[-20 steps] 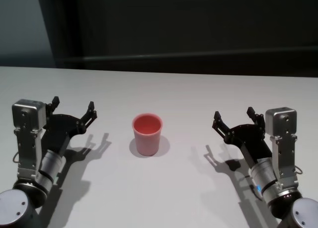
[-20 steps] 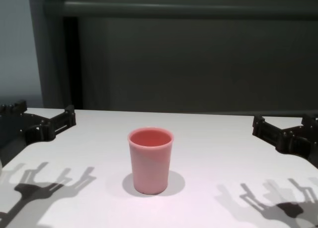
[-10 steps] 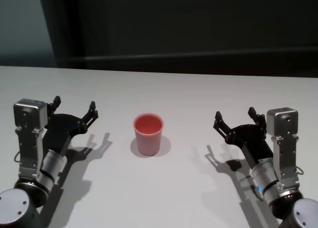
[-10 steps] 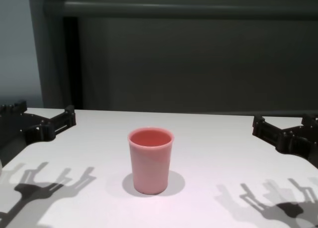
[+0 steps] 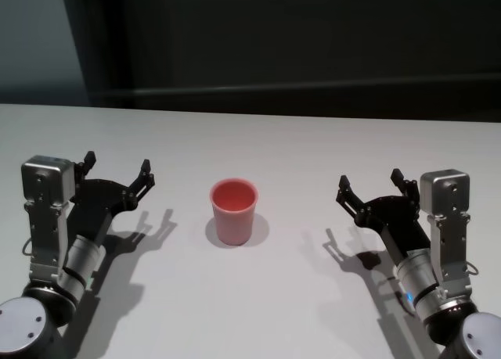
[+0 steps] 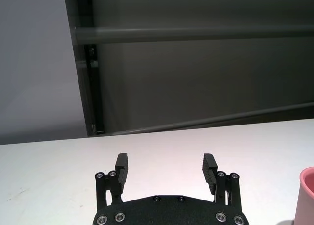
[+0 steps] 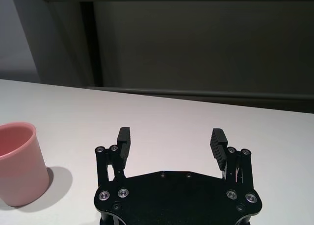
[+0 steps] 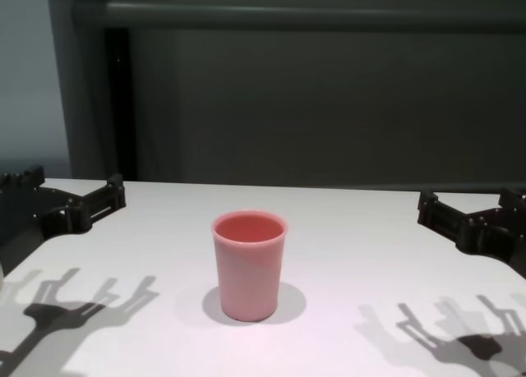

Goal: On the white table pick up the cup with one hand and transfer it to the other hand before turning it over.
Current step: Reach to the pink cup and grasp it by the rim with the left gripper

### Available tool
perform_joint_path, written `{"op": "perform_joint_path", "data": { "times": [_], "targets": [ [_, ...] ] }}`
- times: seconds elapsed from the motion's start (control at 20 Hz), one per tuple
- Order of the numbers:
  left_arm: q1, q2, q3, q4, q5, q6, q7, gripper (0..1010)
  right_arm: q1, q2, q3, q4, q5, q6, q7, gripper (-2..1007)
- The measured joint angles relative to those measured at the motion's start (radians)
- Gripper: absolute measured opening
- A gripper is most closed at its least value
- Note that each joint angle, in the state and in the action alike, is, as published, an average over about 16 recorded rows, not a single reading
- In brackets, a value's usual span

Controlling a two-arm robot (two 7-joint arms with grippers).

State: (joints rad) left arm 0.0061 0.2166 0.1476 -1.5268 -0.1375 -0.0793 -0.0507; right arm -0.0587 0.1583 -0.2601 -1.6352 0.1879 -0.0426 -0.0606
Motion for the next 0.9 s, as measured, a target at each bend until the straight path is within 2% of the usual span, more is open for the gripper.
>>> {"op": "perform_joint_path", "data": {
  "times": [0.9],
  "targets": [
    [0.000, 0.000, 0.000, 0.000, 0.000, 0.000, 0.000, 1001, 0.000, 0.000, 0.000, 0.000, 0.000, 0.000, 0.000, 1002]
  ]
}}
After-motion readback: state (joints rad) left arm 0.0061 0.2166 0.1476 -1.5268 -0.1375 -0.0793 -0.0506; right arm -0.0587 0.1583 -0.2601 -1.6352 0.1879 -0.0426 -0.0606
